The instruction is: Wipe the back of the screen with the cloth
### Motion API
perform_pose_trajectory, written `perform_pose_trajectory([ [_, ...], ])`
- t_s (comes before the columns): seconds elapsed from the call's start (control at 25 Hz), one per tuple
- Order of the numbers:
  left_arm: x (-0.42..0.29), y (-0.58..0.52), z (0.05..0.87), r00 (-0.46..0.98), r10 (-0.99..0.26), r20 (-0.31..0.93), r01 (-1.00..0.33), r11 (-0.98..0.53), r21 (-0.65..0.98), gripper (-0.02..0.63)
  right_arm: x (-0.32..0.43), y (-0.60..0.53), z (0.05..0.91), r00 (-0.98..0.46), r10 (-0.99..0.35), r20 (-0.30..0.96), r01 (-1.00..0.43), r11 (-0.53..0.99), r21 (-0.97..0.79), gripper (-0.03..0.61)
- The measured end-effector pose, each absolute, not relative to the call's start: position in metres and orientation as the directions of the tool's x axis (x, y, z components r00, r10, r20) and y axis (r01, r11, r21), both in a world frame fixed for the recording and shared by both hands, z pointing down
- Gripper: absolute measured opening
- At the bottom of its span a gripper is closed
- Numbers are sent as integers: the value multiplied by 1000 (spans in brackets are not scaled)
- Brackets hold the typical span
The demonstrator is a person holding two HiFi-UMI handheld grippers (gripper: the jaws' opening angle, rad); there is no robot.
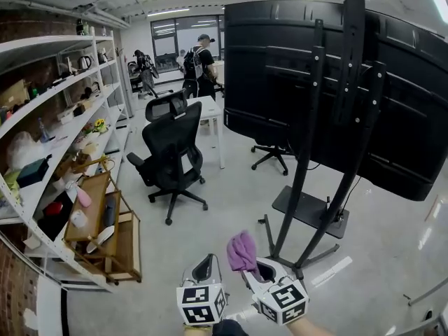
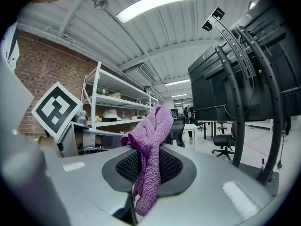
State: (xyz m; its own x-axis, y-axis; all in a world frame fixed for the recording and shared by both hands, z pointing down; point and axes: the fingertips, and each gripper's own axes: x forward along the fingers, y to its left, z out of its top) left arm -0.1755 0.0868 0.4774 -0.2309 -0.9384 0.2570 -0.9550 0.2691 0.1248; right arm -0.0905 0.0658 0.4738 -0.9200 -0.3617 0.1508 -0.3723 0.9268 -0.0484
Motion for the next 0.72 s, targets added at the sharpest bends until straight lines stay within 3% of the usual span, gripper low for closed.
perform_pose_trajectory([
  [0.36,-280,-88,454,-139,-963,231,-984,160,73,8,-192,-101,448,-872,-476,111,-478,878,12,60],
  [0.72,-386,-273,387,16,-975,221,-1000,-12,22,7,-311,-277,369,-825,-564,20,-557,819,136,60],
])
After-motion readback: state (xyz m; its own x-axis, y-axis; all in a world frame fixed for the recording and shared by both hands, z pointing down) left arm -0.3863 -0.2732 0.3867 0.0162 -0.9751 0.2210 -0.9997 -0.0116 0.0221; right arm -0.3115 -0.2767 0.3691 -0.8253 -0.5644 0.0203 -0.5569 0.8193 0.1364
